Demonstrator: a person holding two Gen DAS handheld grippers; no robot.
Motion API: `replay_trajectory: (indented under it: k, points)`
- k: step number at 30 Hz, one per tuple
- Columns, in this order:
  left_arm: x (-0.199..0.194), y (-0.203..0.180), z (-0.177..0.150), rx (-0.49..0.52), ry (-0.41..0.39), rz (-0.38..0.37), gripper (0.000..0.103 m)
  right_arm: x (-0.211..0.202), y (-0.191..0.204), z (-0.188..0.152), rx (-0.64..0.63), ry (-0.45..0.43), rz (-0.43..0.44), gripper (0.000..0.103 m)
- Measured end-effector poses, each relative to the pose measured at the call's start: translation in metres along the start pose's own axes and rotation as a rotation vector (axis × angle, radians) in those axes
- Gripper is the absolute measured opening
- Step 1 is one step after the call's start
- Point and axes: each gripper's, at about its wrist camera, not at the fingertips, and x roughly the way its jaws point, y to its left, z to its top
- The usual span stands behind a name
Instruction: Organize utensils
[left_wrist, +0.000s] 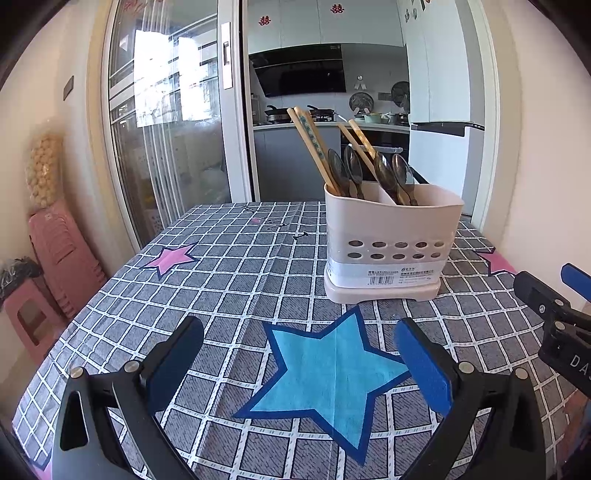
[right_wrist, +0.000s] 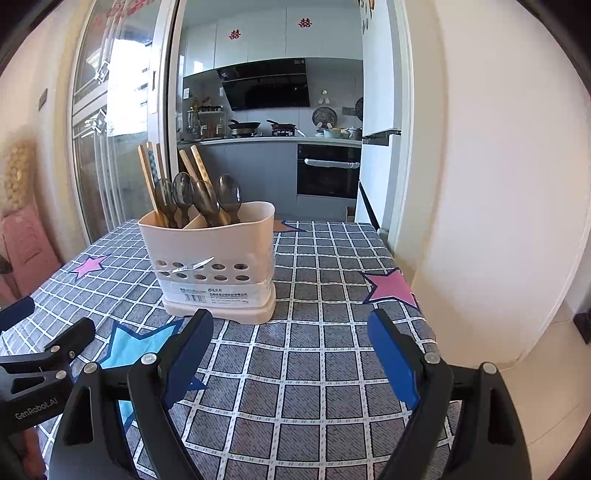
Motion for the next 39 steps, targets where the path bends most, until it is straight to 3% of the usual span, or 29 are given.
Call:
replay_trajectory:
  k: [39]
  points:
    - [-0.0019, -0.0006, 0.0006, 0.009, 0.003, -0.004, 0.103, 0.0007, 0.0007, 0.0023, 0.013, 0.003, 0.020, 0.088]
